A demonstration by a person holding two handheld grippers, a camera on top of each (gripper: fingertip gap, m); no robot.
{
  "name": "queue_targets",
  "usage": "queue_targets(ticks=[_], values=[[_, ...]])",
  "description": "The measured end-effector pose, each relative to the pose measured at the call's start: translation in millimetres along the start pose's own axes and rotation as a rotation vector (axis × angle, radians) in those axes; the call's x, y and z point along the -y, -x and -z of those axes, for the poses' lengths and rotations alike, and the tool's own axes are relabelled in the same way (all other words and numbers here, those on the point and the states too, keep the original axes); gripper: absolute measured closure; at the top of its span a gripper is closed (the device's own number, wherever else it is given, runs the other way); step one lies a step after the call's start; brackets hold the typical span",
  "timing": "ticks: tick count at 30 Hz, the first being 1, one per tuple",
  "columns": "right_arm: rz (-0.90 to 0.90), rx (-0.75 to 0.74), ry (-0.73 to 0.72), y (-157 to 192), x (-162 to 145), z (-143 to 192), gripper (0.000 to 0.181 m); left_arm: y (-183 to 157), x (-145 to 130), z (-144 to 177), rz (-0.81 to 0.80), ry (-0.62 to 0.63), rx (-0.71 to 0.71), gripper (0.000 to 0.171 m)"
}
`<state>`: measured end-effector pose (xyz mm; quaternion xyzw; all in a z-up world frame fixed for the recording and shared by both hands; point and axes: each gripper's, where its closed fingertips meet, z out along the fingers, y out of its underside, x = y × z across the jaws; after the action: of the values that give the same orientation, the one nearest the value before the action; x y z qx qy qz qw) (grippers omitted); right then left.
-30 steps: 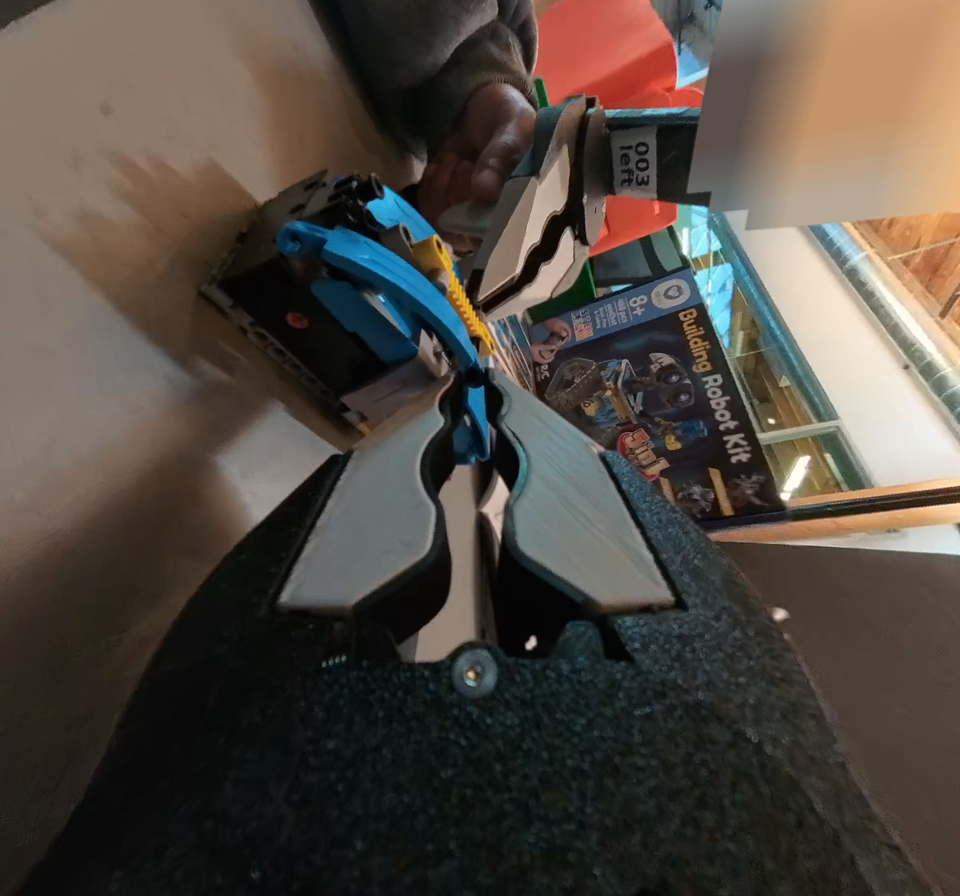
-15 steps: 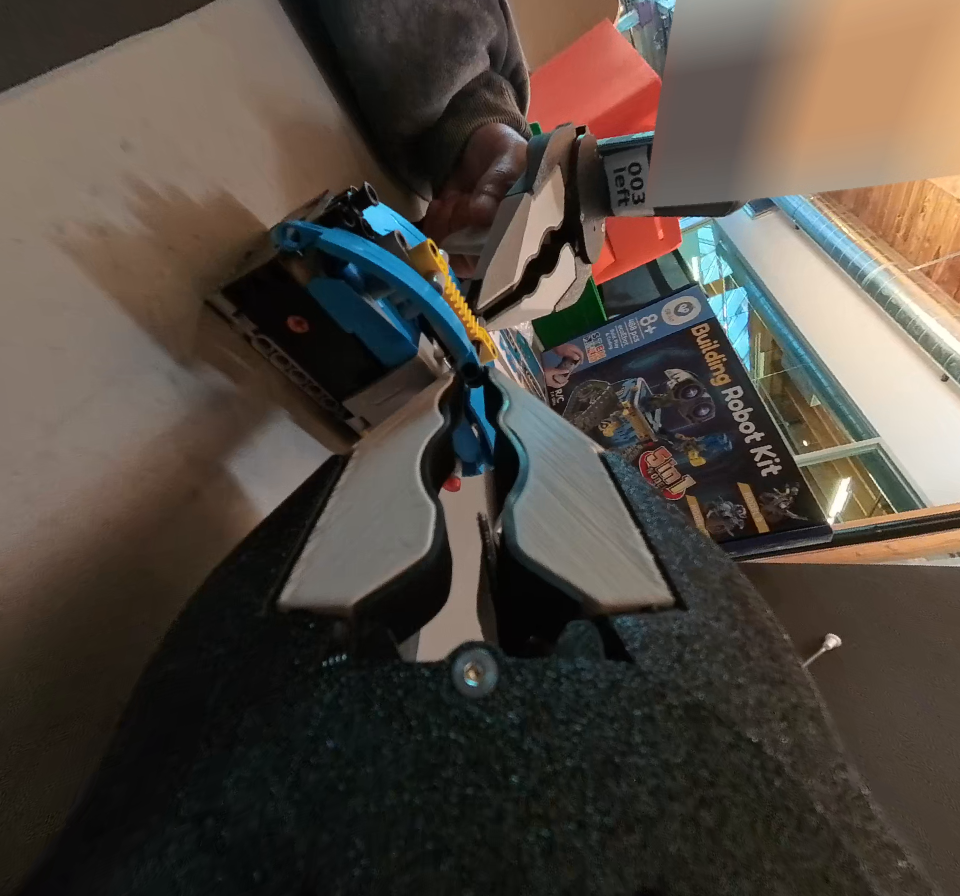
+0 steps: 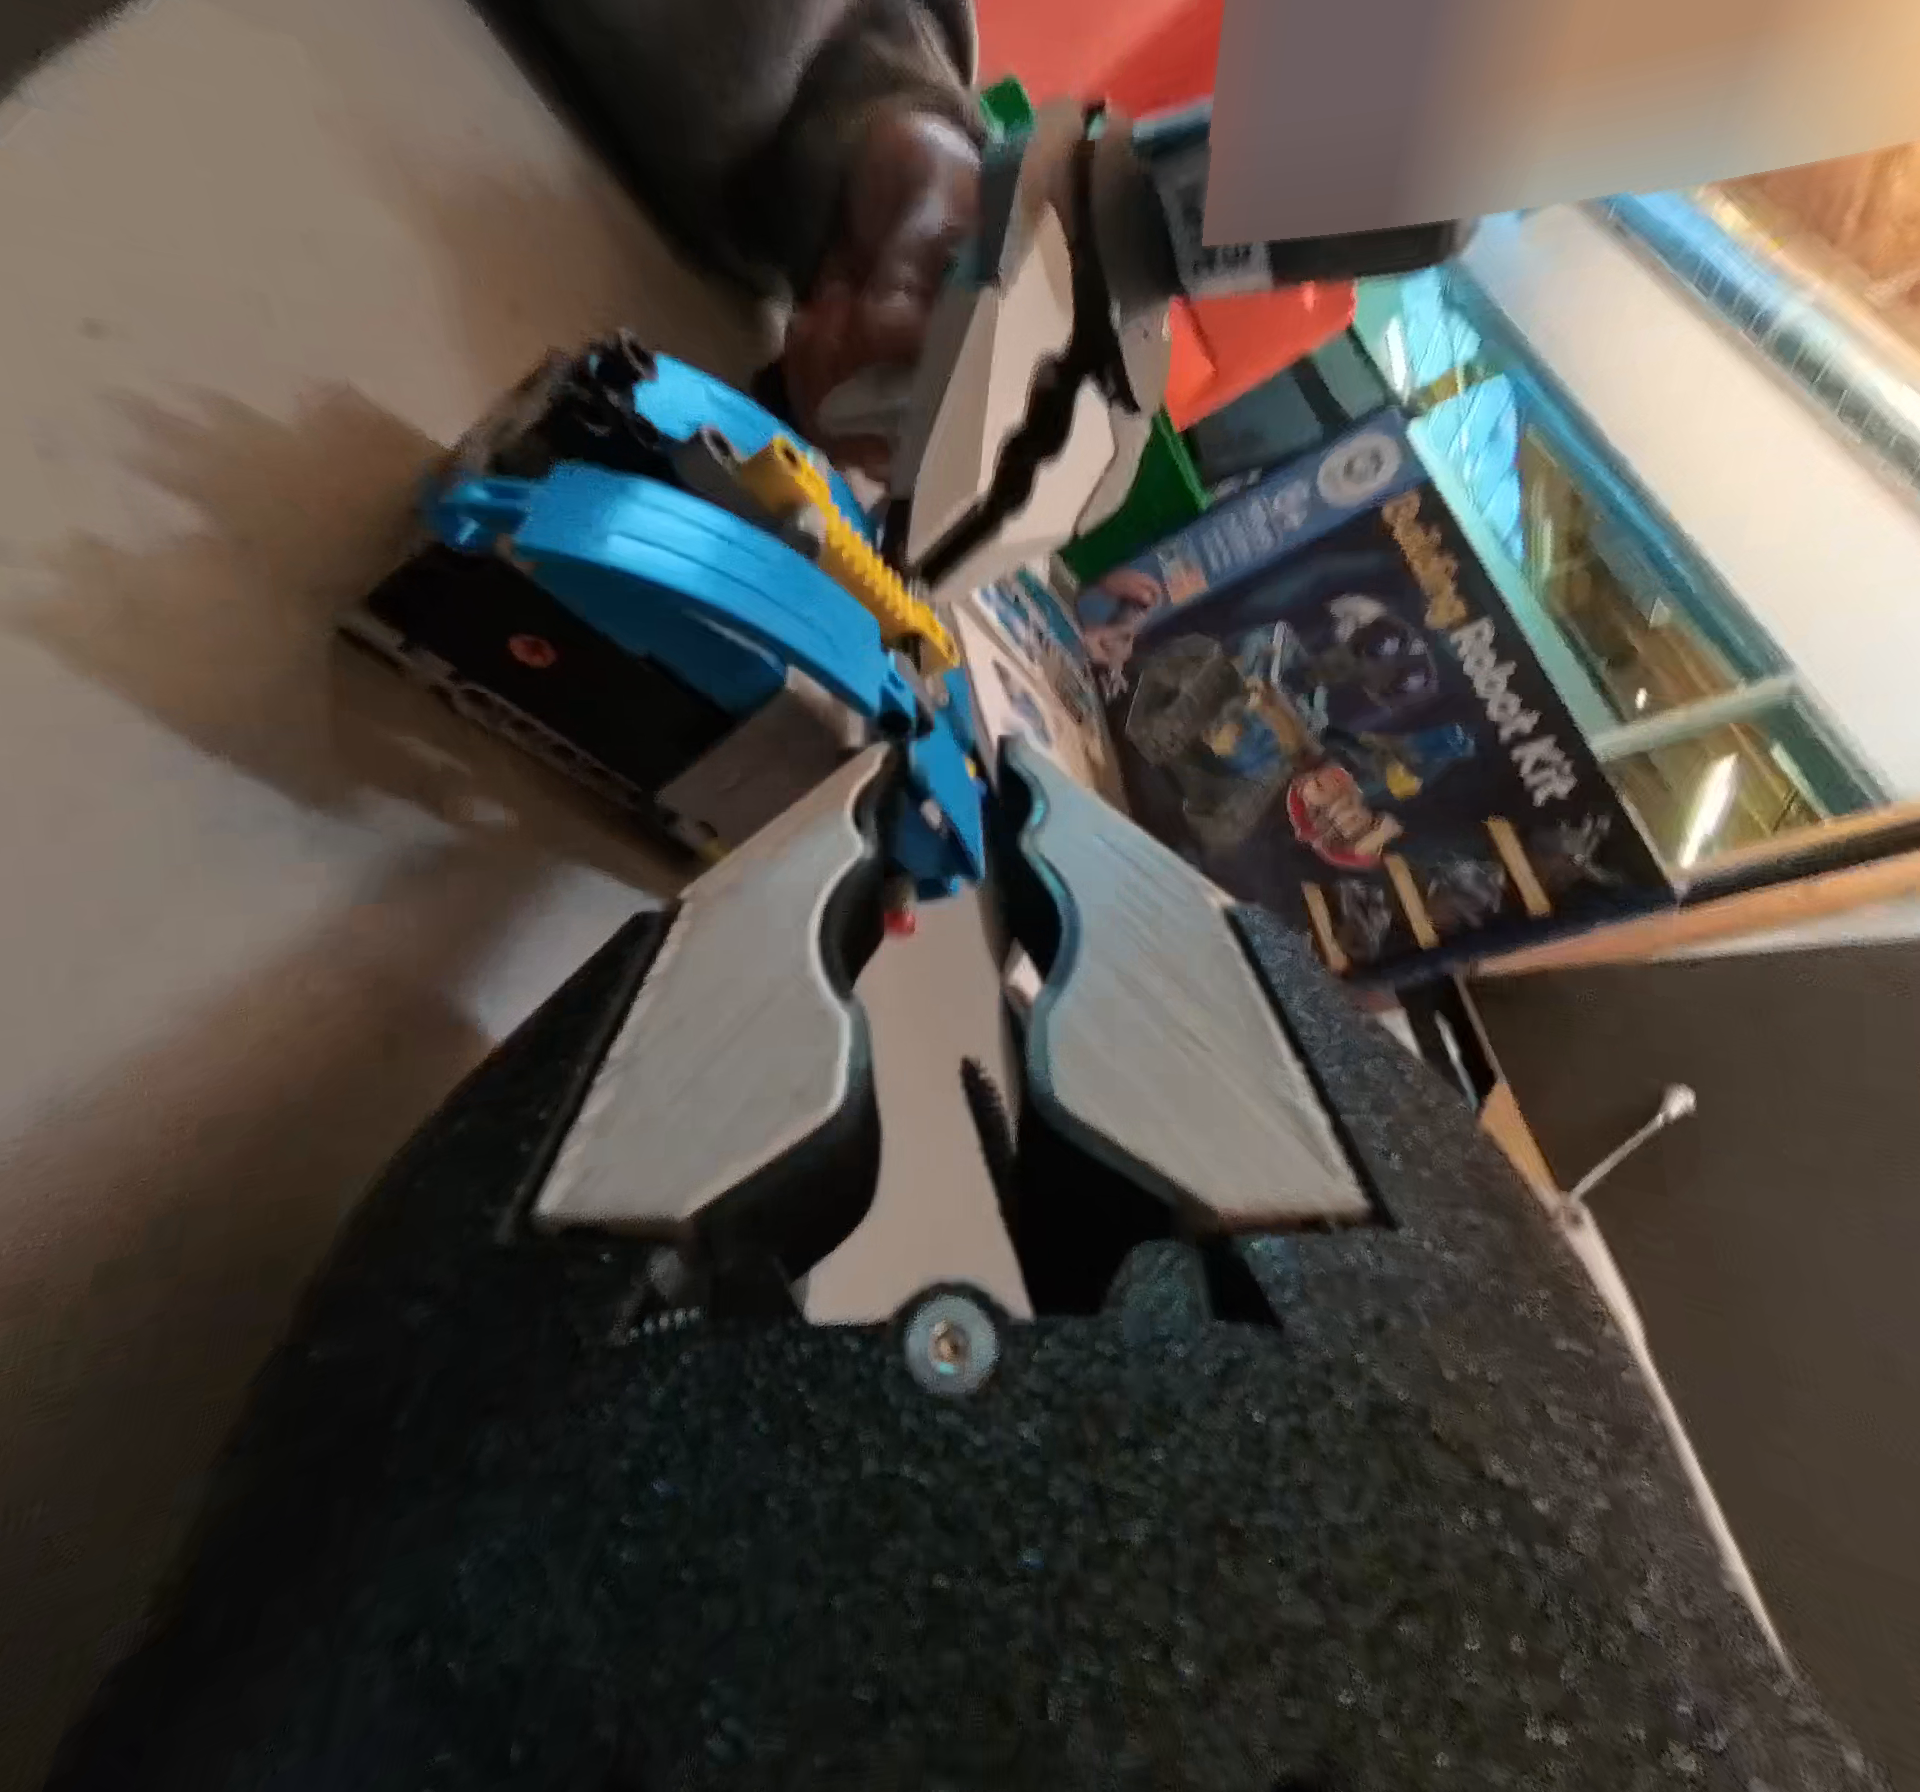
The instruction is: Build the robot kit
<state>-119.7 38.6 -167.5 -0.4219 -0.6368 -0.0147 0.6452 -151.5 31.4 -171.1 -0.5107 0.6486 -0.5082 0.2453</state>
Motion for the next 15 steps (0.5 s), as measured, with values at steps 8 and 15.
queue_targets(ticks=[8,15], values=[[-0.456,0.135,0.219,0,-30,23,0.135,-1,2,8,0.032,-0.04,0.063,0.157],[-0.981,0.331,0.338,20,-26,45,0.138,1,2,25,0.063,-0.09,0.116,0.152]])
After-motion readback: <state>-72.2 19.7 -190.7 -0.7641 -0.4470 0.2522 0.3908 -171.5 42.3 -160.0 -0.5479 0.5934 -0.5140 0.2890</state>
